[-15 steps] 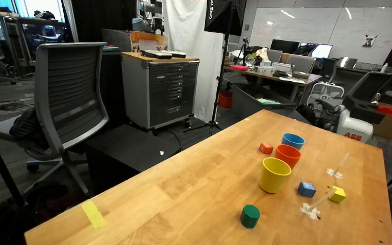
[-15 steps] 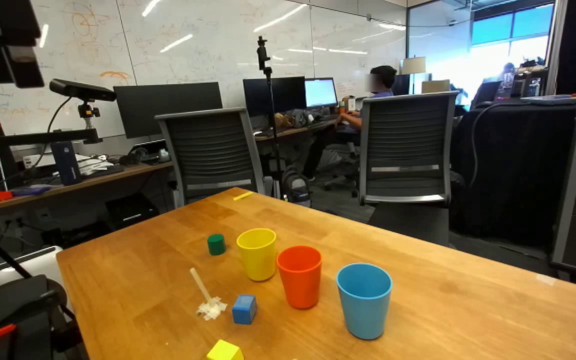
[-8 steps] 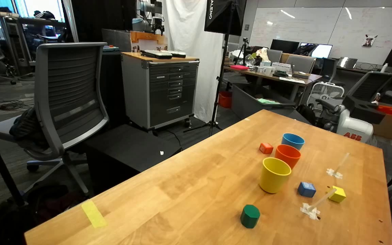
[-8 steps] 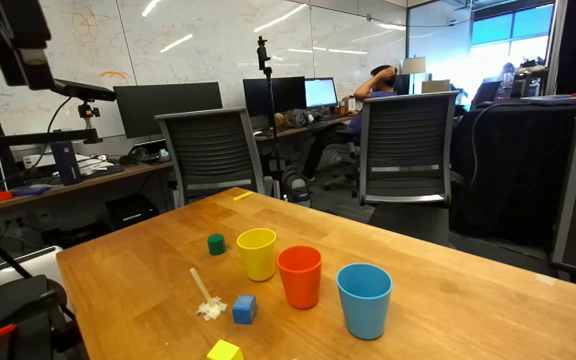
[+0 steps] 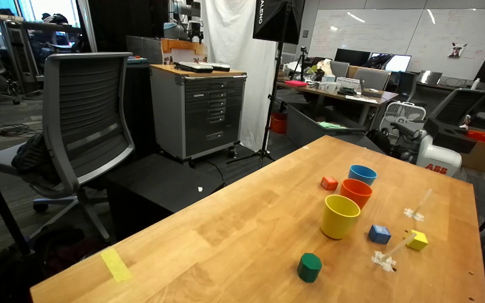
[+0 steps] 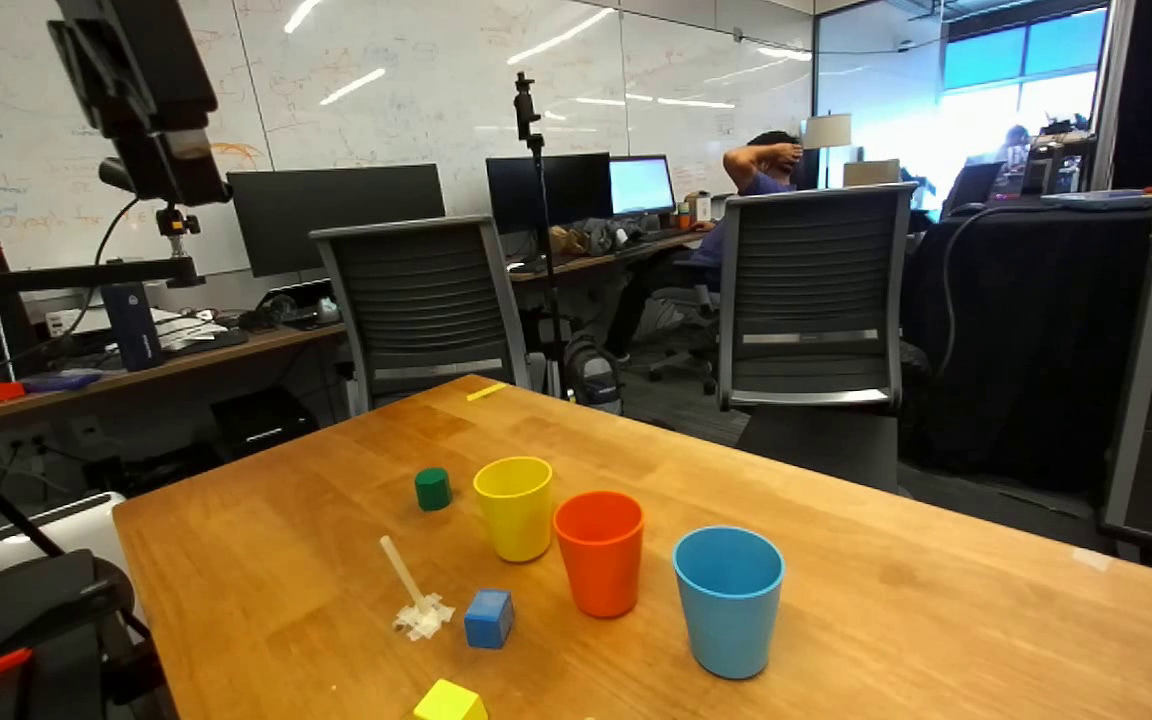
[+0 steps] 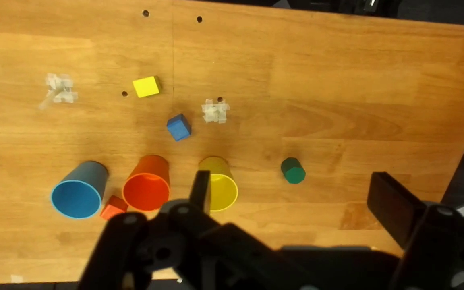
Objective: Stack up the cups
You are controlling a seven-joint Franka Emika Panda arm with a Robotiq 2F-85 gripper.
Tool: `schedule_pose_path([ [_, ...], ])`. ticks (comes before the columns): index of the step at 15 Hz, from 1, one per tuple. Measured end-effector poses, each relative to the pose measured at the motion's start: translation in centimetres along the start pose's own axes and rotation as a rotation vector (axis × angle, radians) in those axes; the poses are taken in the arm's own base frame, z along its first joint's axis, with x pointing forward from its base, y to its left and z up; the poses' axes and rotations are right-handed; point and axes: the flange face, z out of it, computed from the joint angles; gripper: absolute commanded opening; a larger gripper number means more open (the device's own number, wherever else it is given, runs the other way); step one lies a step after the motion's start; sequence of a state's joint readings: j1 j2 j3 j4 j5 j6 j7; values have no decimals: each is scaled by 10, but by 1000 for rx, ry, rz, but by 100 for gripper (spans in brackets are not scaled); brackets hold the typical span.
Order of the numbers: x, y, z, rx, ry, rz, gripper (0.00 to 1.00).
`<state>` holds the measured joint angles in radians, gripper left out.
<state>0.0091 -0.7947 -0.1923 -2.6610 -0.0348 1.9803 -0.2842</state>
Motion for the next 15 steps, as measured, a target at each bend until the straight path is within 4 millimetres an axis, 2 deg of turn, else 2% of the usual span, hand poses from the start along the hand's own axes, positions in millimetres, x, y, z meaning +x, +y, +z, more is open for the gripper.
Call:
schedule_pose_path([
  [7, 48, 14, 37, -62, 115, 51, 100],
  [11, 73, 4, 58, -102, 174, 54, 100],
  [15, 88, -8, 85, -119, 168, 53, 100],
])
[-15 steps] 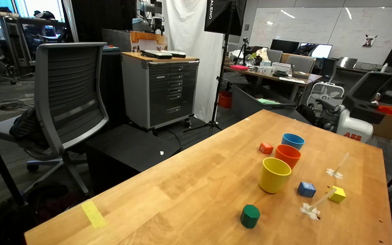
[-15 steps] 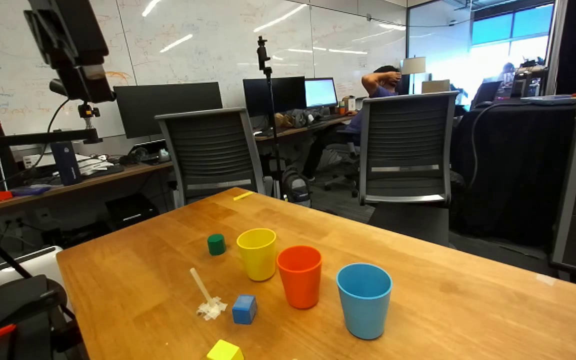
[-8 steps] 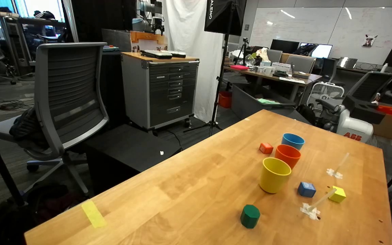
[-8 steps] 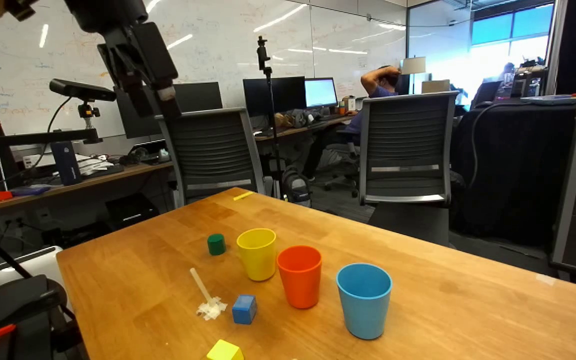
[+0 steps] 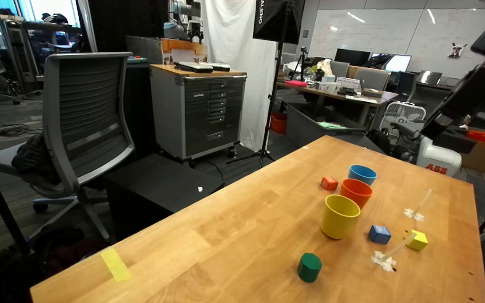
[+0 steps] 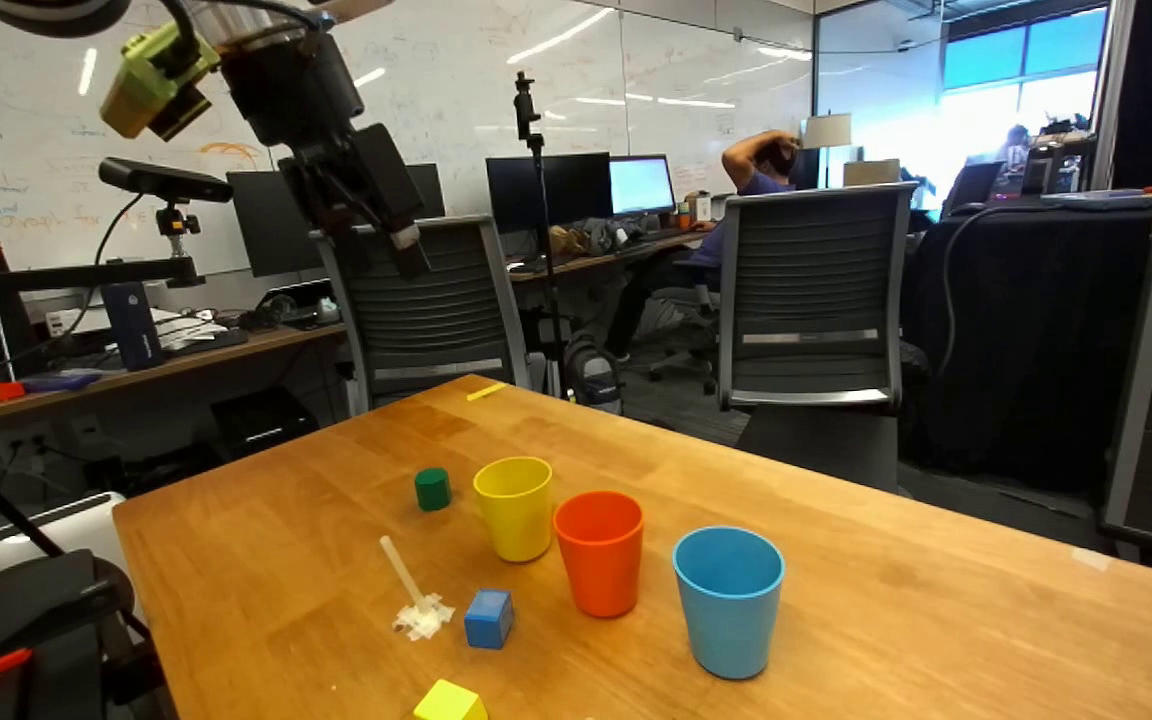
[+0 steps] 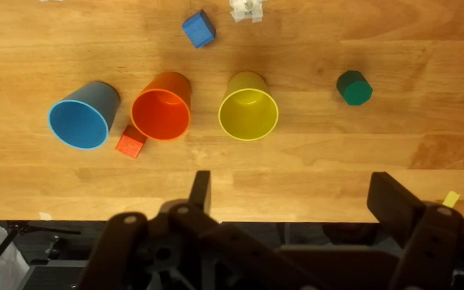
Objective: Stack up the cups
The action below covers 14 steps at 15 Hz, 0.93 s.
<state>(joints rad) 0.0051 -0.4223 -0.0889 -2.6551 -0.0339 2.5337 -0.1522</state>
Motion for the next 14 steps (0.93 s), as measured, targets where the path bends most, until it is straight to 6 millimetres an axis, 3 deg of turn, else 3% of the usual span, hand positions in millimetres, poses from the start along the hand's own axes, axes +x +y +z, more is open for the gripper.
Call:
schedule_pose_path([
  [10, 3, -4, 7, -1, -15, 0, 100],
  [14, -5, 9, 29, 16, -62, 19, 100],
])
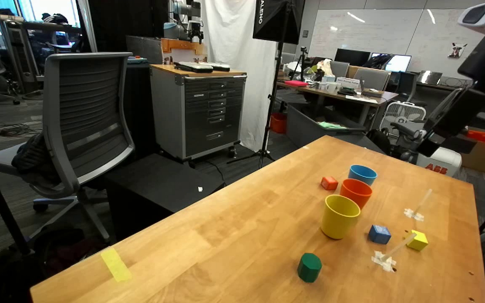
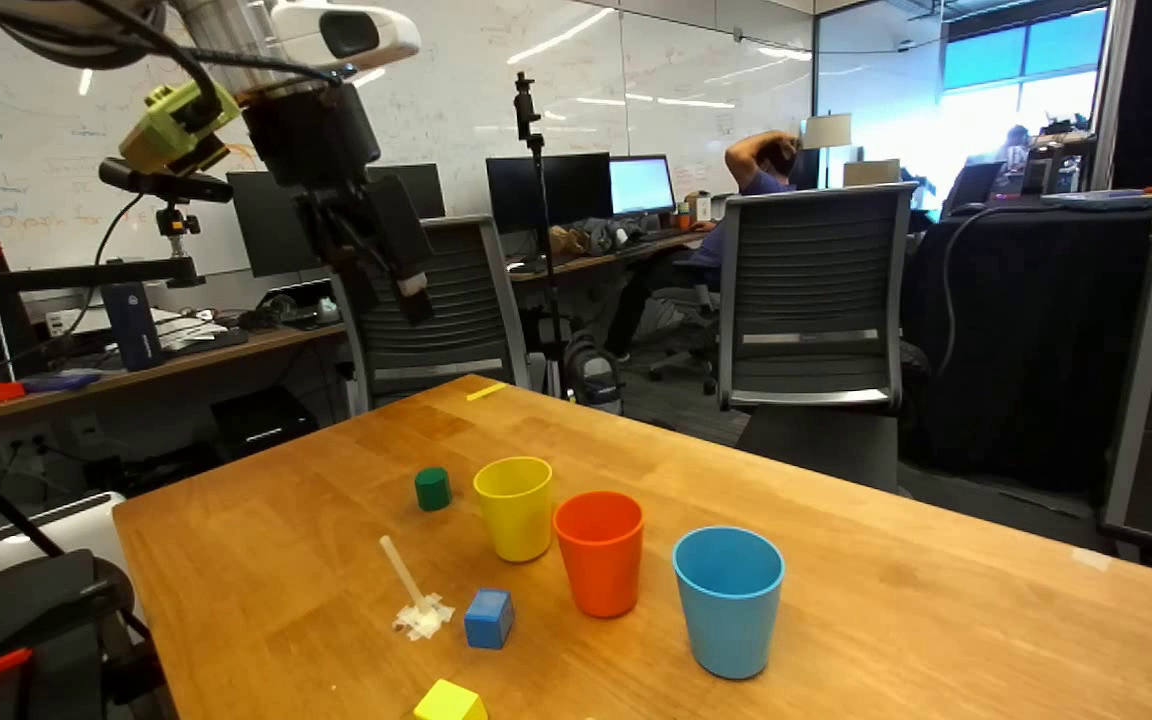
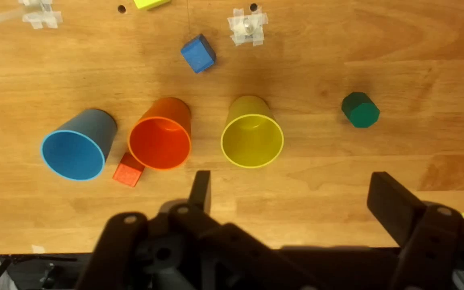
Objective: Stack up the cups
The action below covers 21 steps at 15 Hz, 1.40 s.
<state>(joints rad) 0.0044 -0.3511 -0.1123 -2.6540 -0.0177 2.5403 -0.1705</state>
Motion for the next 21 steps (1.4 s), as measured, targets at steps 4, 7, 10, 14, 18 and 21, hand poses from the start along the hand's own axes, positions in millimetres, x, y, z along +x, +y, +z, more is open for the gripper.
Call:
schedule_pose_path([
  [4, -1, 4, 41, -2, -38, -15, 100],
  [7, 0, 3, 78, -7, -69, -37, 100],
  [10, 5, -5, 112, -10, -95, -62, 100],
  [14, 23, -20, 145, -9, -99, -102, 100],
  [18, 46, -31, 166, -2, -103, -130, 100],
  [21, 56, -35, 184, 0, -117, -145, 100],
])
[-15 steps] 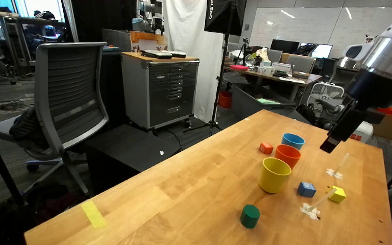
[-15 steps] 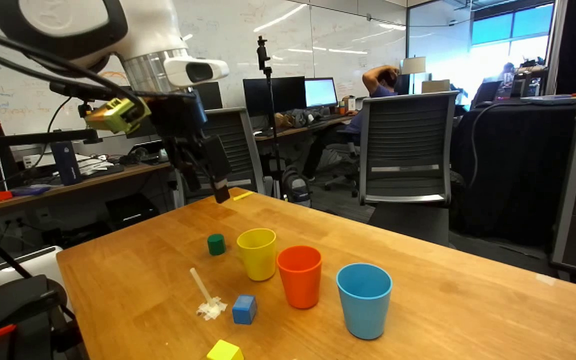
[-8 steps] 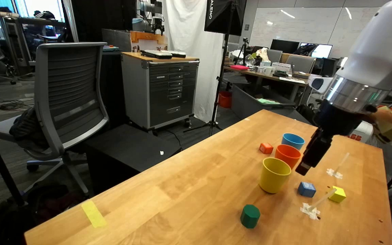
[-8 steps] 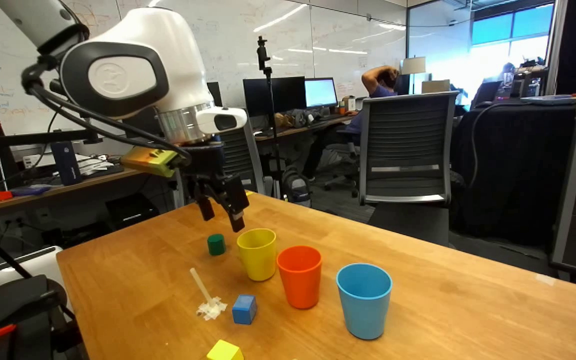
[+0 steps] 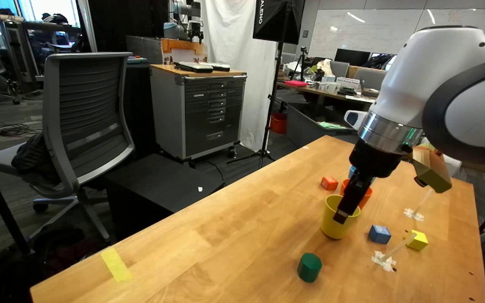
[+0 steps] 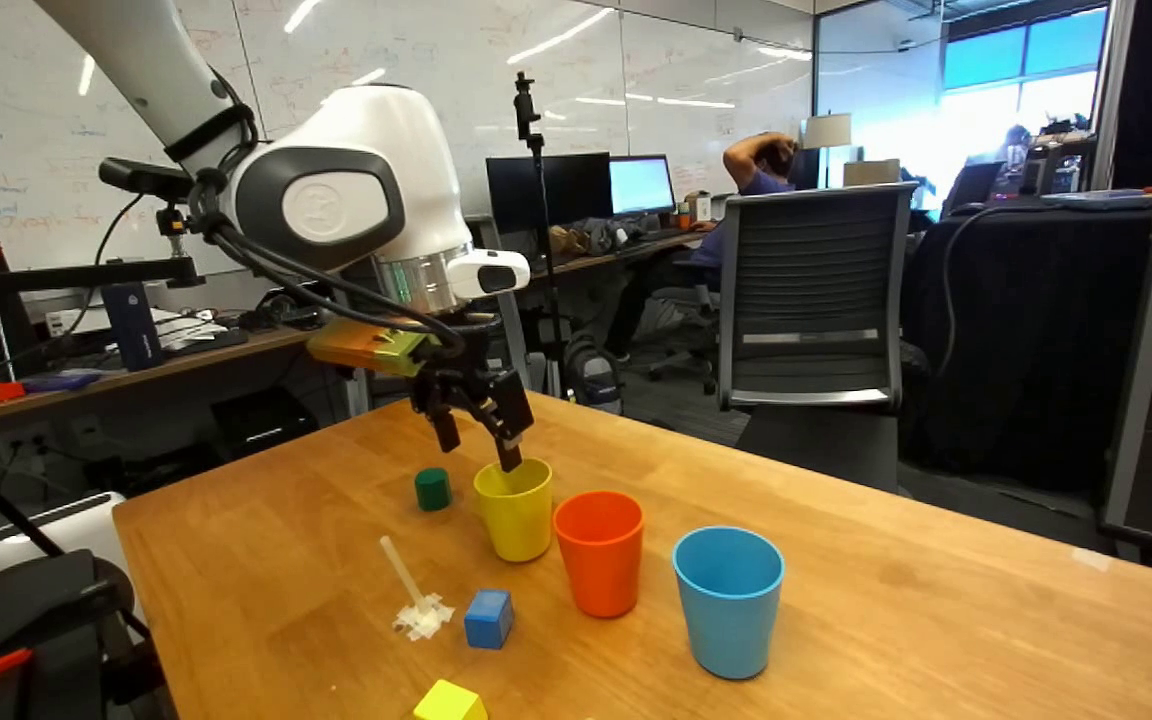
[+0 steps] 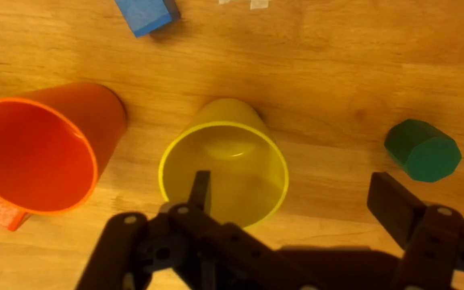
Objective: Stack up the cups
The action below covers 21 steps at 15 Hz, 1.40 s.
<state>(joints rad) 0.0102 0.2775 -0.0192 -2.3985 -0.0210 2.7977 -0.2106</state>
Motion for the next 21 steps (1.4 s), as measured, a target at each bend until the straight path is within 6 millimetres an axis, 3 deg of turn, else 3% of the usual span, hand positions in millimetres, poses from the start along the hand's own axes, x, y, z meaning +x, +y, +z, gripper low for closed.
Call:
schedule_pose_path([
  [2, 4, -1, 11, 2, -13, -6, 100],
  [3, 5, -1, 17, 3, -20, -9, 75],
  [4, 6, -1, 22, 4, -27, -13, 74],
  [13, 11, -1, 48, 23, -63, -10, 5],
  [15, 10, 1, 48, 24, -65, -6, 0],
  [21, 11, 8, 43, 21, -55, 8, 1],
])
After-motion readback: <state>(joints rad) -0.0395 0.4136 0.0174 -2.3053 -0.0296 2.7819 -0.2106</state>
